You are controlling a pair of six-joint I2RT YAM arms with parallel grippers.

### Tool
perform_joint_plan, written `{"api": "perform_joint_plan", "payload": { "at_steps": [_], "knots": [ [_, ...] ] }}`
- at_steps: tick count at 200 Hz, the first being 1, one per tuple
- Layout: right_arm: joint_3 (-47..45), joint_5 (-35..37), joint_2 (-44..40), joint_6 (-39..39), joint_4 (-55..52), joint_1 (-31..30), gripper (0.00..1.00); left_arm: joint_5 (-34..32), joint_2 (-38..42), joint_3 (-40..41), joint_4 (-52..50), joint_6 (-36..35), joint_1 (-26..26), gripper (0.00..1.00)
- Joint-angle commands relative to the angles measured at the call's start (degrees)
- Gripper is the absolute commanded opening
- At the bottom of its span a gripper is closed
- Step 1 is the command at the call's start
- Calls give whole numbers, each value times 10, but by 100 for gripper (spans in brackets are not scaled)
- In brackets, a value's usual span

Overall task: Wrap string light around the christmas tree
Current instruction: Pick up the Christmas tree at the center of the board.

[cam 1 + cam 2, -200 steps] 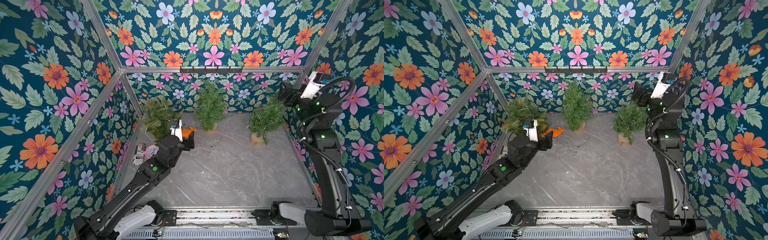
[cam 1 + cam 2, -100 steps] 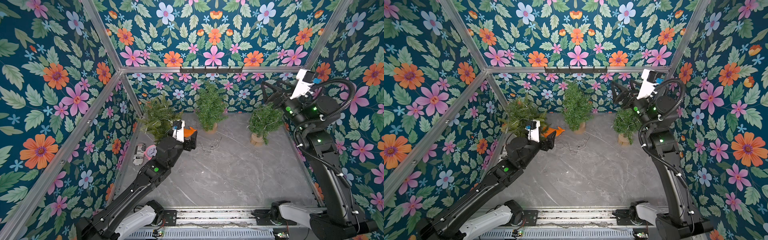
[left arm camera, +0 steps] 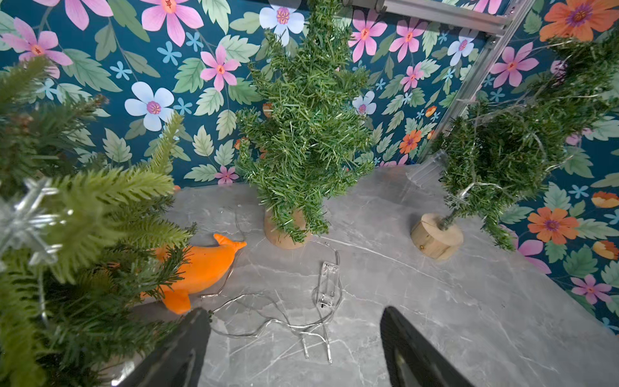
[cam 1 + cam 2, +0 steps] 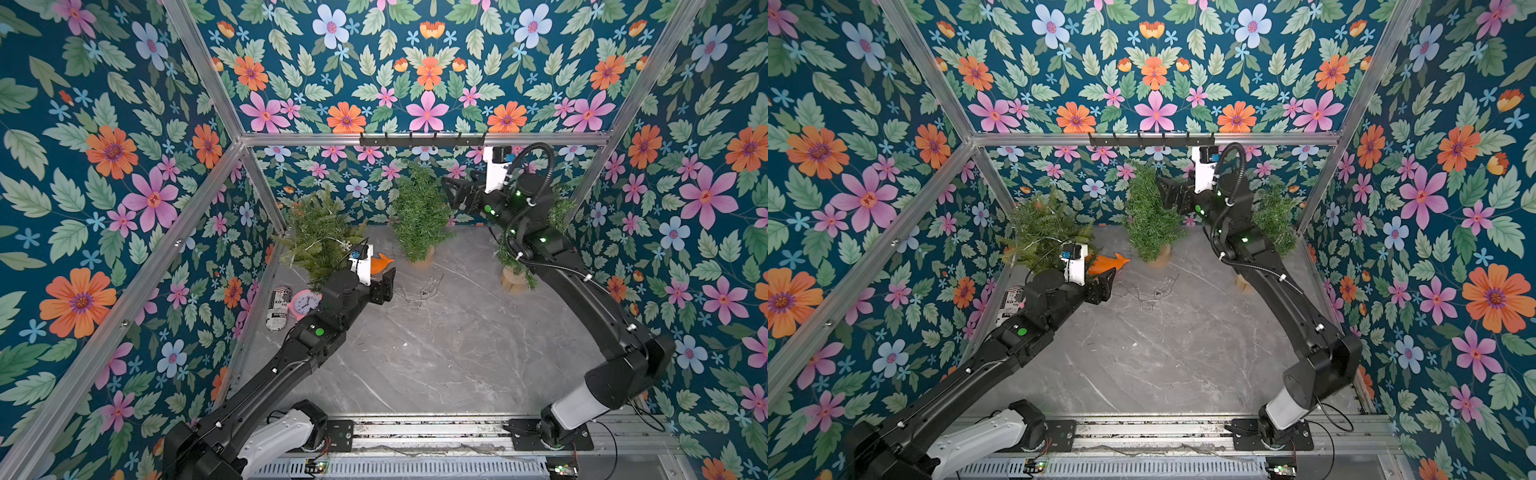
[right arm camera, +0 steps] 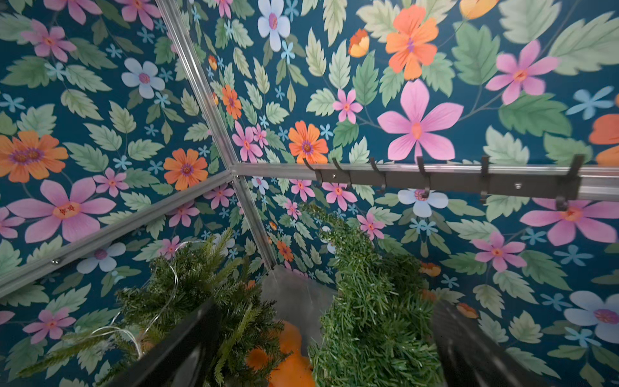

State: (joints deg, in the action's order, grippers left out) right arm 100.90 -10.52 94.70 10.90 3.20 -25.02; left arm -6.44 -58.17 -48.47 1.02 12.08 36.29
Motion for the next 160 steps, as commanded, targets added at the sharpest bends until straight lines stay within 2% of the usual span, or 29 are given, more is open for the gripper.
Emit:
{"api": "perform_joint_plan", "payload": {
  "at_steps": [1, 55, 114, 160],
  "knots": [
    [33, 16, 50, -27, 13, -6, 99, -20, 0, 1, -9, 8, 0, 82],
    [76, 69, 147, -35, 30, -12, 98, -59, 15, 16, 4, -4, 0, 82],
    [162, 87, 244, -34, 35, -15, 97, -22, -2, 7, -5, 12, 0, 81],
    [242, 114, 317, -31, 32, -19, 88, -59, -6, 12, -9, -38, 1, 81]
  ]
}}
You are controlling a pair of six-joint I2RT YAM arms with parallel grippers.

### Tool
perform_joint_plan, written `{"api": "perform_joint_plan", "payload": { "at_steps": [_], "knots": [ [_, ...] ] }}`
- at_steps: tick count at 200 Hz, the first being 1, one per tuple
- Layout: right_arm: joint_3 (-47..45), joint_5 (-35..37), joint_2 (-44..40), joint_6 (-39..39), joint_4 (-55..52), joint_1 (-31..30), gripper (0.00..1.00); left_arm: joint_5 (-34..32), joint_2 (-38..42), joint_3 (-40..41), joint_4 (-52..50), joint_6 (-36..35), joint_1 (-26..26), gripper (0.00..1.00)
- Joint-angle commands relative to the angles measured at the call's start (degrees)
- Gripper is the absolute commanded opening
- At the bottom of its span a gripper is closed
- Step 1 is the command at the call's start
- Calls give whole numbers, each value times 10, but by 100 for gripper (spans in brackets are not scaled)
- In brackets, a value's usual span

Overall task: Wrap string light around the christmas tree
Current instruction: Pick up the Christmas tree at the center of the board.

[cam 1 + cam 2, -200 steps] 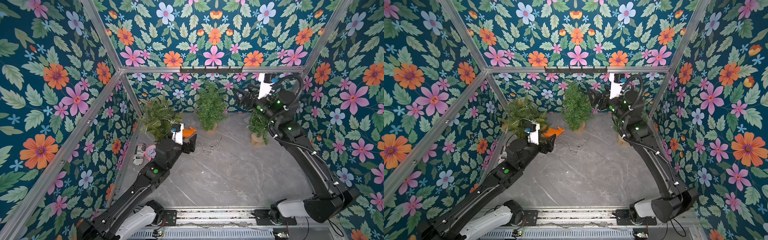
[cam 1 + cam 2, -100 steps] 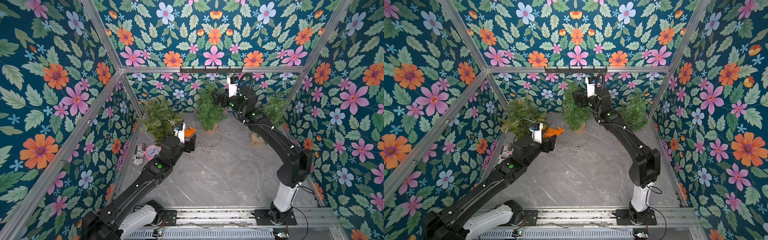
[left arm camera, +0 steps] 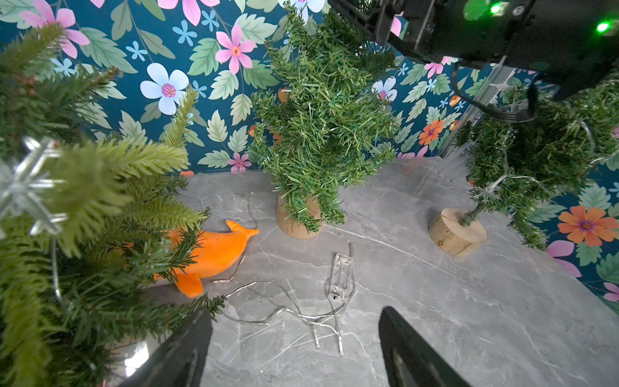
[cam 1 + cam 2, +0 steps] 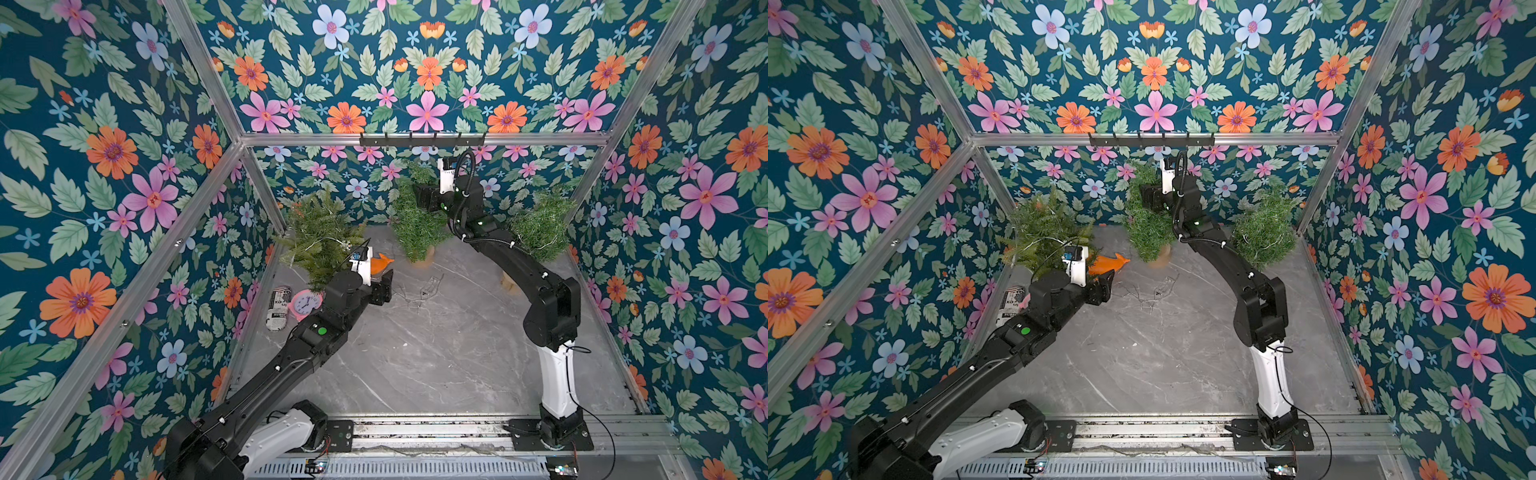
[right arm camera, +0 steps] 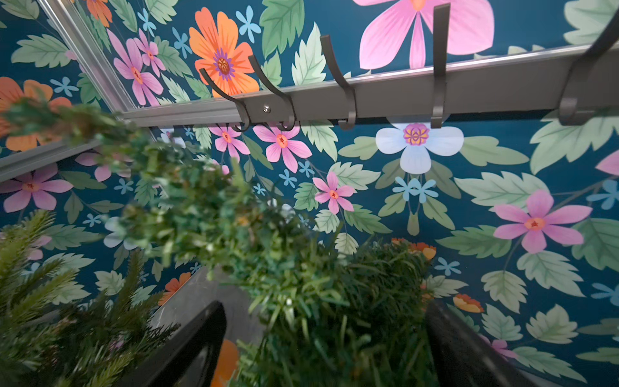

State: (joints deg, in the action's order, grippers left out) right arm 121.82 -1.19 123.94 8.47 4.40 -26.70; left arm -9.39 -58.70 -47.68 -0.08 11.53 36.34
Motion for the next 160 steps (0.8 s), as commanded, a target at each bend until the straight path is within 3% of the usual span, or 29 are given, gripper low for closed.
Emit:
{"api": "perform_joint_plan", "payload": {
  "at_steps": [1, 53, 74, 119, 160],
  "knots": [
    [35, 21, 26, -6, 20, -2, 88, -31, -1, 5, 2, -32, 0, 81],
    [77, 39, 54, -14, 11, -4, 54, -20, 0, -1, -4, -25, 0, 81],
    [87, 41, 49, -22, 11, -4, 32, -20, 0, 0, -3, -20, -1, 81],
    [146, 71, 39, -58, -25, -8, 1, -24, -3, -3, -5, -16, -1, 81],
    [161, 80, -11, -96, -49, -20, 0, -39, 0, -2, -6, -17, -1, 81]
  ]
}}
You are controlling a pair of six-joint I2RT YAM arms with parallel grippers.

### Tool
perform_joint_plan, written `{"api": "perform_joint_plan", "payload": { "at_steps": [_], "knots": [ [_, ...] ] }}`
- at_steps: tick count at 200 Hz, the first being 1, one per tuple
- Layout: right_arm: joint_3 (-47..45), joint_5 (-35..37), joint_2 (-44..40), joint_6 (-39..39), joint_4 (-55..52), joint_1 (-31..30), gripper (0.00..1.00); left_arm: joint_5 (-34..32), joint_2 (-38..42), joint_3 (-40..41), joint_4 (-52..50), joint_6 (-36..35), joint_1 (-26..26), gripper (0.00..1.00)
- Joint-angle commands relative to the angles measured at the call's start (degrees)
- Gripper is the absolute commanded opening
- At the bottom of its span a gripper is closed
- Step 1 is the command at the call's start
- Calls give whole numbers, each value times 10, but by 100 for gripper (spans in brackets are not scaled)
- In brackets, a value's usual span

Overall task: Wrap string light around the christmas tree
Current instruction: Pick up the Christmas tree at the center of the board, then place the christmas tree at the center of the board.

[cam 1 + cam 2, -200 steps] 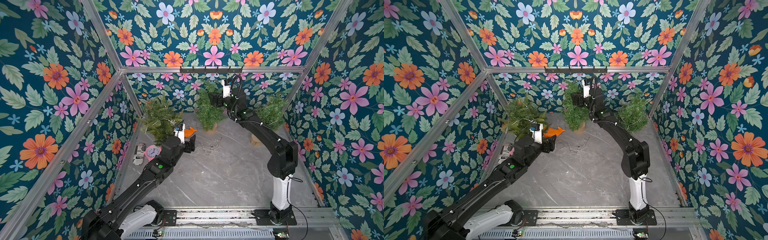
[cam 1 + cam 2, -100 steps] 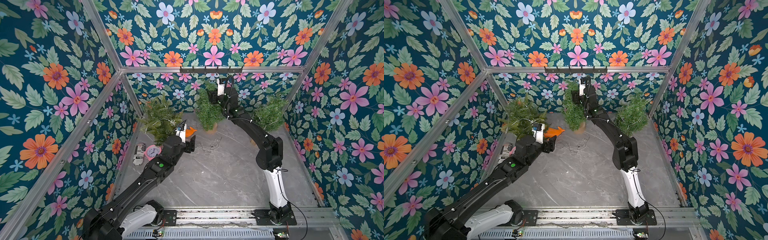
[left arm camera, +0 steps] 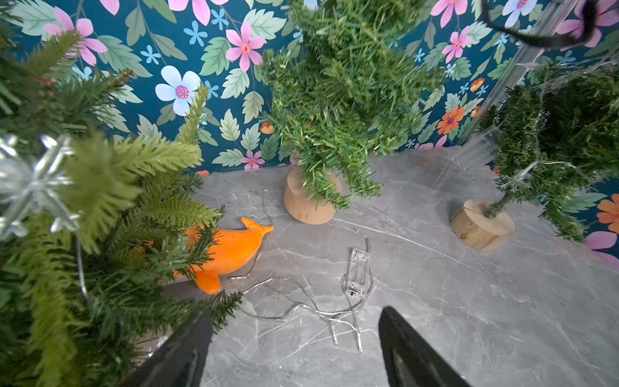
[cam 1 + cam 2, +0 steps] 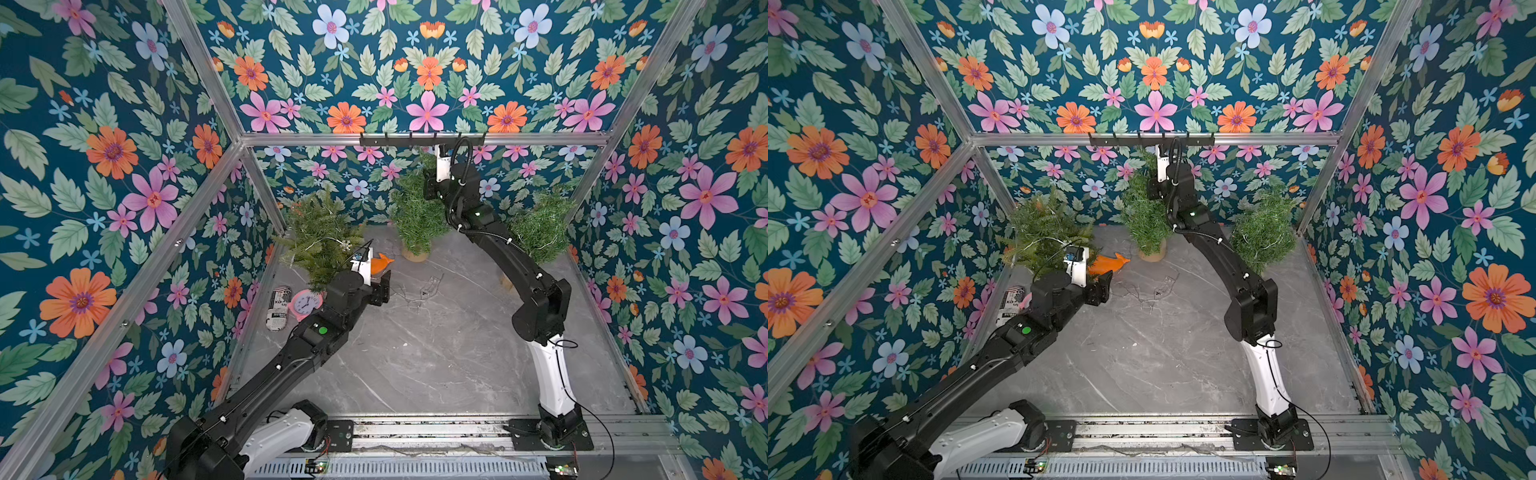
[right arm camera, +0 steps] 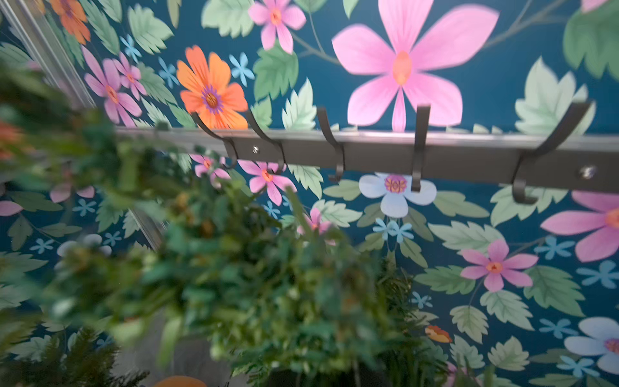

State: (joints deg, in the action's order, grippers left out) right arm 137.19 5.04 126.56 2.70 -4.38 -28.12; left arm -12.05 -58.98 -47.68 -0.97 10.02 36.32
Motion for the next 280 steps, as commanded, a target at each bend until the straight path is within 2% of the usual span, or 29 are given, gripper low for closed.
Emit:
{"api": "perform_joint_plan", "payload": {
  "at_steps": [1, 52, 90, 123, 150, 168, 202, 230, 248, 280],
  "knots": [
    [7, 18, -39, -40, 38, -7, 0, -13, 3, -2, 3, -2, 0, 81],
    [-88, 44, -161, -136, 40, -64, 0, -29, 12, 2, 9, -2, 0, 81],
    [-275, 67, -305, -166, 87, -99, 0, -22, 16, 3, 10, 0, -1, 80],
    [-439, 75, -451, -140, 106, -110, 0, -16, 22, 5, 13, -13, 0, 79],
    [-562, 55, -562, -100, 107, -112, 0, -12, 32, 16, 29, -15, 0, 77],
    [-627, 34, -623, -78, 96, -112, 0, 22, 27, 17, 29, -19, -1, 73],
    [-691, 0, -721, -40, 43, -112, 0, 99, -30, -41, -30, -2, 0, 72],
    [-733, 0, -796, -28, -4, -112, 0, 169, -96, -95, -60, 29, 2, 72],
    [-766, 5, -842, -27, -28, -112, 0, 170, -140, -142, -93, 40, 8, 71],
    [-835, 3, -900, -18, -35, -112, 0, 128, -231, -240, -172, 37, 50, 71]
  ]
}}
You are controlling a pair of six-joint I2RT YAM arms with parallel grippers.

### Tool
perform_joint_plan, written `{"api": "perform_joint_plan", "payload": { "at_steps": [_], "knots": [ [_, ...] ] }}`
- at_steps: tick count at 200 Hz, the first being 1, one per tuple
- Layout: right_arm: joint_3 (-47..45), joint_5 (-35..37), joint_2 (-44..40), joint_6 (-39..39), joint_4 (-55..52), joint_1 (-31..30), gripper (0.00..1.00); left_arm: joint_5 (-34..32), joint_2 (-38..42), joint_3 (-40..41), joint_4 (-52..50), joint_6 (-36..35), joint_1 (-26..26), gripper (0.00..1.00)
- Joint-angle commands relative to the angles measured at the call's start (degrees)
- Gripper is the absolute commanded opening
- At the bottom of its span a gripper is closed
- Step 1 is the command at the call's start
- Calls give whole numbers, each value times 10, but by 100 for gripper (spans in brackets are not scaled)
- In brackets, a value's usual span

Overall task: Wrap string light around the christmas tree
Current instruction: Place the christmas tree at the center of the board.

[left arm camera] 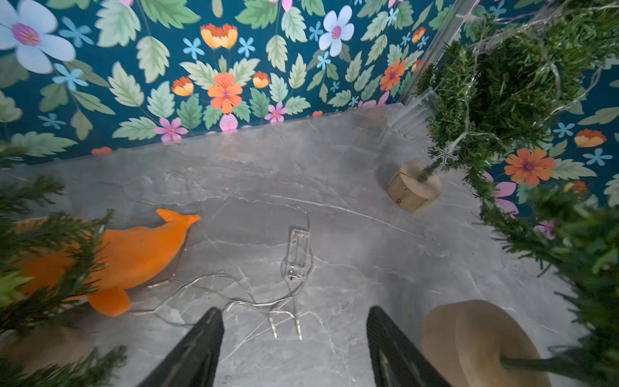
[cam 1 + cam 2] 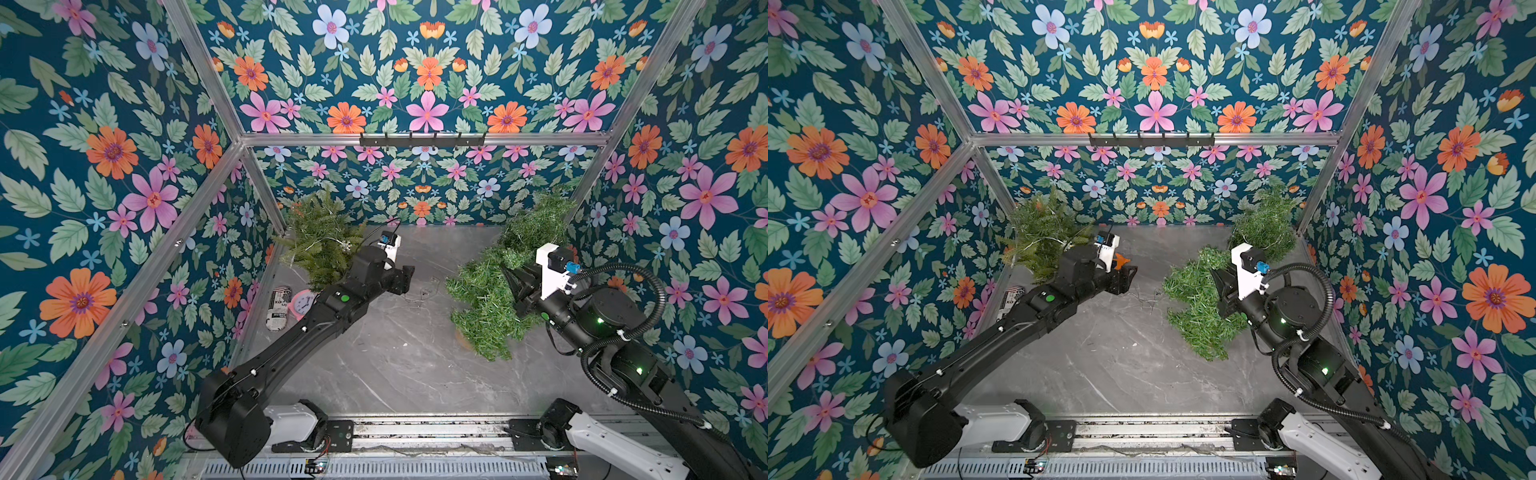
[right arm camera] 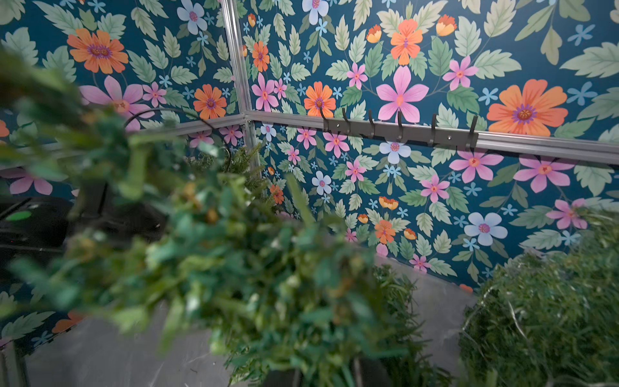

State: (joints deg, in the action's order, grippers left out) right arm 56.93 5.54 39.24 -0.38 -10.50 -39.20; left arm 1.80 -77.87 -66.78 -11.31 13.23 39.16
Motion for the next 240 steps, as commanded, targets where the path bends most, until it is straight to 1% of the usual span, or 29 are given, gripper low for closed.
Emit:
{"api": "perform_joint_plan", "payload": {
  "at_steps": [1, 36, 61, 103, 113, 133, 155, 178, 193, 206, 240],
  "knots": [
    [-34, -3, -29, 13, 26, -1, 0, -12, -45, -51, -70, 5, 23, 71],
    [-101, -33, -53, 9, 59, -1, 0, -35, -90, -88, -81, 8, 55, 71],
    [-125, -70, -50, -5, 76, -1, 0, -47, -117, -110, -89, 36, 58, 71],
    [-142, -72, -66, -5, 88, -1, 0, -56, -150, -133, -85, 70, 58, 71],
    [-145, -78, -75, -6, 88, -1, 9, -51, -159, -139, -83, 76, 58, 71],
    [-150, -84, -87, -7, 92, -1, 30, -57, -188, -164, -97, 80, 62, 72],
    [-134, -79, -88, -9, 74, -1, 57, -82, -231, -206, -132, 77, 67, 76],
    [-117, -78, -88, -9, 62, -1, 75, -114, -292, -275, -186, 67, 67, 78],
    [-111, -79, -89, -6, 62, -1, 83, -124, -330, -314, -213, 58, 66, 78],
    [-105, -79, -91, 0, 58, -1, 88, -119, -356, -338, -223, 44, 62, 79],
    [-90, -82, -110, 15, 44, 0, 96, -84, -421, -392, -251, 4, 32, 81]
  ]
}}
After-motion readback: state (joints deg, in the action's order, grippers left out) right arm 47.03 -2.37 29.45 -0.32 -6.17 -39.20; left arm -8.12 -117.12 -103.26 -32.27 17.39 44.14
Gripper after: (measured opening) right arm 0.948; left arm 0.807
